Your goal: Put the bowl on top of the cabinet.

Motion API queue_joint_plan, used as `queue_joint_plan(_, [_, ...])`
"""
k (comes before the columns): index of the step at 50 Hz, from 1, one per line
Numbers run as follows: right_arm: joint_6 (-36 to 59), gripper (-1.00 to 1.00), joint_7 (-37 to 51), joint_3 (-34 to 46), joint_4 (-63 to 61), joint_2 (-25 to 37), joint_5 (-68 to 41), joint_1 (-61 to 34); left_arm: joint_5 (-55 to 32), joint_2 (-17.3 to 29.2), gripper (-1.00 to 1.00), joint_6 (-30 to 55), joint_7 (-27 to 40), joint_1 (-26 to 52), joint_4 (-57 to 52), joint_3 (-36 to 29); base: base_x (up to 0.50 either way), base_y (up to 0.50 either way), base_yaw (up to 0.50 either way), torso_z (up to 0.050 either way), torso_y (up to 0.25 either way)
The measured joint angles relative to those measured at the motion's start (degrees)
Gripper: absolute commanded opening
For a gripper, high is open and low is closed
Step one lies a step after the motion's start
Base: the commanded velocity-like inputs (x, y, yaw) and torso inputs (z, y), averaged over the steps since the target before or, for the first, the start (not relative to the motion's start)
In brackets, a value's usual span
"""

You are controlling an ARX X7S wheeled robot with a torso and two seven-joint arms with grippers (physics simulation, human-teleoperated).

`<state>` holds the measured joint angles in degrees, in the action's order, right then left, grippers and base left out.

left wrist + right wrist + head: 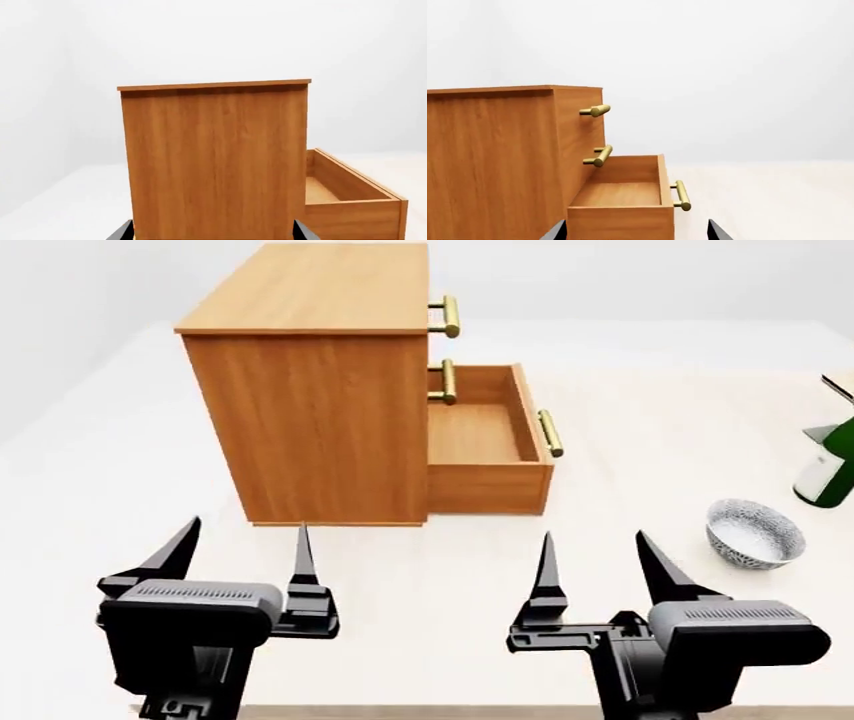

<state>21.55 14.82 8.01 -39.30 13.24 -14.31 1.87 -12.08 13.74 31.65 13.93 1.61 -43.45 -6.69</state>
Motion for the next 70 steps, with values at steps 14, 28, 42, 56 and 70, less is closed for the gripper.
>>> queue_joint_plan(14, [0.6, 1.00, 0.9, 0.6, -0.2, 0.6, -0.3, -0.3, -0.3, 0.4, 1.00, -0.2, 0.4, 0.0, 0.0, 0.0, 0.08, 0.05, 0.00, 0.000, 0.000])
queue_joint_plan(28, [-0.8, 1.00, 1.5, 0.1, 0.1, 0.9, -1.4, -0.1, -0.7, 0.7, 1.00, -0.3, 0.9, 0.0, -0.1, -0.2, 0.50, 0.00, 0.00, 0.000, 0.000])
queue_joint_plan(42, [-1.7, 1.00, 2.0, 0.7, 0.0, 1.4, -1.6, -0.1, -1.0, 1.0, 1.00, -0.5, 1.3, 0.0, -0.1, -0.3, 0.13, 0.00, 0.00, 0.000, 0.001])
queue_joint_plan(56, [-2.9, 1.00, 2.6, 0.4, -0.1, 1.7, -2.6, 0.0, -1.7, 1.5, 1.00, -0.3, 1.7, -0.1, -0.9, 0.1, 0.50, 0.00, 0.00, 0.000, 0.000])
queue_joint_plan(70, [-2.4, 1.00, 3.3, 0.8, 0.0, 2.3, -3.2, -0.3, -2.5, 1.8, 1.00, -0.1, 2.4, -0.2, -2.4, 0.6, 0.03, 0.00, 0.00, 0.000, 0.000])
